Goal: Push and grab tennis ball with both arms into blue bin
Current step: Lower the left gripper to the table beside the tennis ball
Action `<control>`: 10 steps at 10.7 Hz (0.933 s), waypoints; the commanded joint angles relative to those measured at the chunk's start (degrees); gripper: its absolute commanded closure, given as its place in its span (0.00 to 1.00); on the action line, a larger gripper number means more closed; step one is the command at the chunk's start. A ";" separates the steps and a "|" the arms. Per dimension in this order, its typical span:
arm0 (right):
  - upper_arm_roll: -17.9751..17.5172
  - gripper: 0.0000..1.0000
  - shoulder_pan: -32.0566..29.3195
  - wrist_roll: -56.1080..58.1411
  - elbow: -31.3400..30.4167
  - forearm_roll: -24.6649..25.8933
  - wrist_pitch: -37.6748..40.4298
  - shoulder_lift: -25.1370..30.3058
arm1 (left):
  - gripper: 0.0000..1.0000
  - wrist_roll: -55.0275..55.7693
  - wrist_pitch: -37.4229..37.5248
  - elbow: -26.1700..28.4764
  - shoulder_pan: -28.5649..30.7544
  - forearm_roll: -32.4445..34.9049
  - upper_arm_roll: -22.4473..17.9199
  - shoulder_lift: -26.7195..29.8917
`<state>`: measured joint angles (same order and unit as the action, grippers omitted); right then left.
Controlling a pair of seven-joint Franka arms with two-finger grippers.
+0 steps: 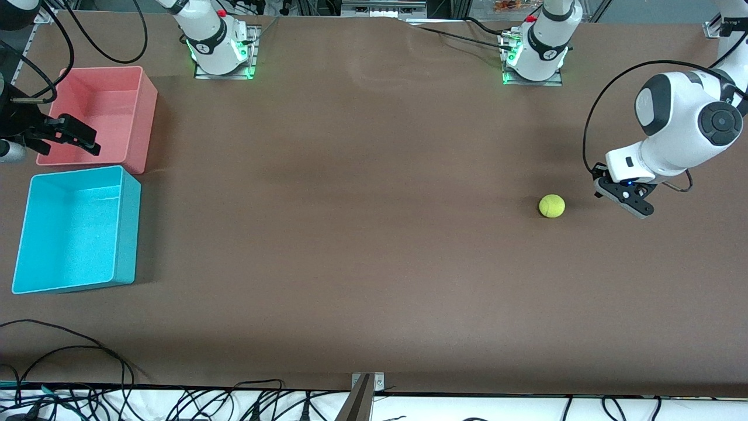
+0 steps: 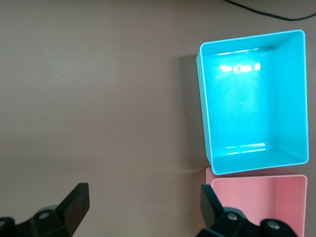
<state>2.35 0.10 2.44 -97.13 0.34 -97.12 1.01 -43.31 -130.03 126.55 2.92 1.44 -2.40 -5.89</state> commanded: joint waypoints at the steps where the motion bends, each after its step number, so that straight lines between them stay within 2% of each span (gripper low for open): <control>1: 0.20 0.00 -0.01 0.91 -0.34 -0.87 0.00 0.74 | 1.00 -19.46 -3.63 0.28 0.69 0.23 0.21 -2.89; 4: 0.20 0.00 -0.18 0.99 -0.34 -0.87 0.09 0.83 | 1.00 -28.65 -4.62 0.45 0.77 0.23 0.12 -4.83; 10: 0.38 0.00 -0.18 1.25 -0.61 -0.87 -0.35 0.74 | 1.00 -39.28 -6.71 0.98 2.88 0.32 0.12 -8.61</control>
<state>2.45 0.09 2.45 -97.13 0.34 -97.12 1.01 -77.10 -134.03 127.20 4.54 1.44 -2.40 -12.68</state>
